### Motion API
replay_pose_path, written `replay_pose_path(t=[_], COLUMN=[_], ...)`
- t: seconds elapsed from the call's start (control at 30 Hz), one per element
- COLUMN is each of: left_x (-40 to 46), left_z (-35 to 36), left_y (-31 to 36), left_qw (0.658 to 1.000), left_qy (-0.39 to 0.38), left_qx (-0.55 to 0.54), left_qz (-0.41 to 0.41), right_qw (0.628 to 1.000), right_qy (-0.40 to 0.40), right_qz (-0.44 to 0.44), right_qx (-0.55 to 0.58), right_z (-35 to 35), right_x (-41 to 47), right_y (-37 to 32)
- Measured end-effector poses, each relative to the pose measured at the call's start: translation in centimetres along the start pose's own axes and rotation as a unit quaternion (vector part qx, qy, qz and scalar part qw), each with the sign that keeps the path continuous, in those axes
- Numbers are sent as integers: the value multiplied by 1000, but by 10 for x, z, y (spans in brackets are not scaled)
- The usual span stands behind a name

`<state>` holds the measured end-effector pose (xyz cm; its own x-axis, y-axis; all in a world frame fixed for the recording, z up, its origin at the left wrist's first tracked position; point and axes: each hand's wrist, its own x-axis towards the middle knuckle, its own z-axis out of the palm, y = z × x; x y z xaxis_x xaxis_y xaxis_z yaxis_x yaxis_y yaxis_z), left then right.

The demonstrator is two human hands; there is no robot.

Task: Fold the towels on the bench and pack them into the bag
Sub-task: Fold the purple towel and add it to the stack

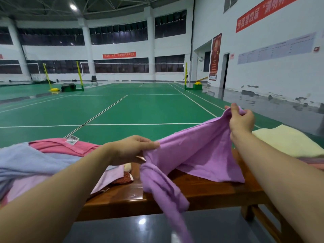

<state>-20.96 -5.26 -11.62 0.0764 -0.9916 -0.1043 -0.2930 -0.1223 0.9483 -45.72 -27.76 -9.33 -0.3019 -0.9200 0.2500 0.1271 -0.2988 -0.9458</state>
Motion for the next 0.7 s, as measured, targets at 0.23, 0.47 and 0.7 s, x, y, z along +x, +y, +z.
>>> replay_pose_path(t=[0.23,0.47,0.7], left_x=[24,24,-11], left_z=[-21,-34,-52], left_y=[40,33,10], left_qw=[959,950,989], left_qy=[207,227,92], left_qx=[182,205,110], left_qz=[67,60,-23], right_qw=[998,995,994], right_qy=[19,-17,-19], right_qz=[-49,-68,-77], right_qx=[-42,-71,-79], right_z=[-4,-13,-19], right_x=[14,10,18], right_y=[-20,-4,4])
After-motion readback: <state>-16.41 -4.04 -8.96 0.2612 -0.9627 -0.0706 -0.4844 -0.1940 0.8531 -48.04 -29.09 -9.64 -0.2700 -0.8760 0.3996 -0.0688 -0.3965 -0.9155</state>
